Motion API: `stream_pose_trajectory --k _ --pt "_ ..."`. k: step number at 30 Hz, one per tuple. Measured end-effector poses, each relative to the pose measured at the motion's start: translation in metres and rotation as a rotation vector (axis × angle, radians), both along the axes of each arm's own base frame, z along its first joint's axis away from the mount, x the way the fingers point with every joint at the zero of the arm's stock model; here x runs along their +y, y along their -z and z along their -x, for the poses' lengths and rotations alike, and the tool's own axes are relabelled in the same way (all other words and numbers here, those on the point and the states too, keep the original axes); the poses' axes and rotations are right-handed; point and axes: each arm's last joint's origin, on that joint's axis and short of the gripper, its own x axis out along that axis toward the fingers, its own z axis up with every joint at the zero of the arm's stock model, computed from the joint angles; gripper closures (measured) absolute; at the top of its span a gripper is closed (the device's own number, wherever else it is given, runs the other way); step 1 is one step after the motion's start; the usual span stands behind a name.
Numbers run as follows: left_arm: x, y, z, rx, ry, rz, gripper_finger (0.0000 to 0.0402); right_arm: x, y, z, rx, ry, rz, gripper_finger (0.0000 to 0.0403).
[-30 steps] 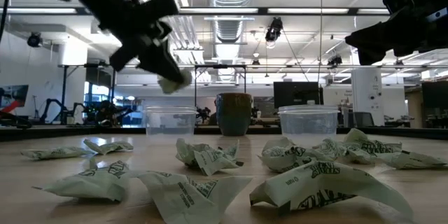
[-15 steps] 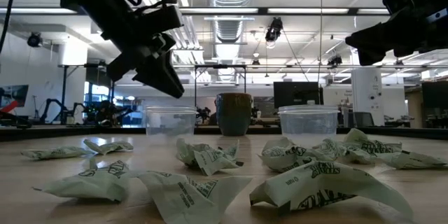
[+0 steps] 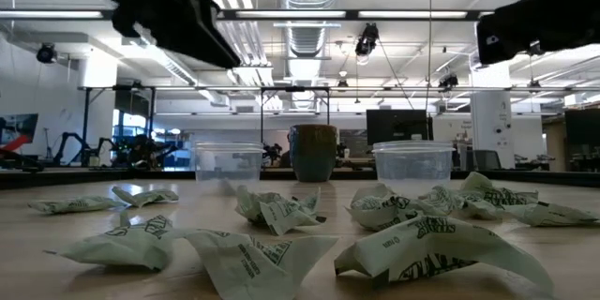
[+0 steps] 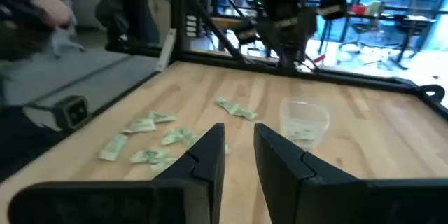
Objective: Pick and place Stevia / Truvia into bins
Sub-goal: Put the white stevia packet into the right transparent container
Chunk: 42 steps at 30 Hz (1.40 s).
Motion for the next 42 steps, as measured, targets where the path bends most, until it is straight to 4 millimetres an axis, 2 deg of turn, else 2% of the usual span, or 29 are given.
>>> stream_pose_trajectory --k 3,6,11,16,21,26,31,42 --pt "-0.005 -0.008 0.009 -0.021 0.004 0.035 0.0285 0.006 -0.006 -0.006 0.037 -0.005 0.033 0.0335" --pt "-0.009 -0.010 0.015 -0.035 0.004 0.065 0.0286 0.012 -0.010 -0.014 0.158 0.006 0.028 0.0335" --pt "-0.015 0.001 0.021 -0.031 0.007 0.074 0.0285 0.029 -0.015 -0.030 0.371 0.021 0.013 0.0335" --pt "-0.014 0.012 0.025 -0.006 -0.016 0.068 0.0285 0.057 -0.017 -0.051 0.478 0.006 0.036 0.0335" --pt "-0.014 0.007 0.028 -0.023 -0.012 0.074 0.0285 0.082 -0.003 -0.066 0.584 0.052 0.051 0.0335" --pt "-0.014 0.000 0.034 -0.046 -0.001 0.082 0.0285 0.098 0.016 -0.079 0.654 0.148 0.077 0.0335" --pt "-0.016 -0.004 0.038 -0.064 0.014 0.095 0.0285 0.102 0.027 -0.088 0.689 0.219 0.069 0.0335" --pt "-0.021 -0.004 0.039 -0.073 0.022 0.120 0.0285 0.104 0.052 -0.093 0.738 0.339 0.076 0.0335"
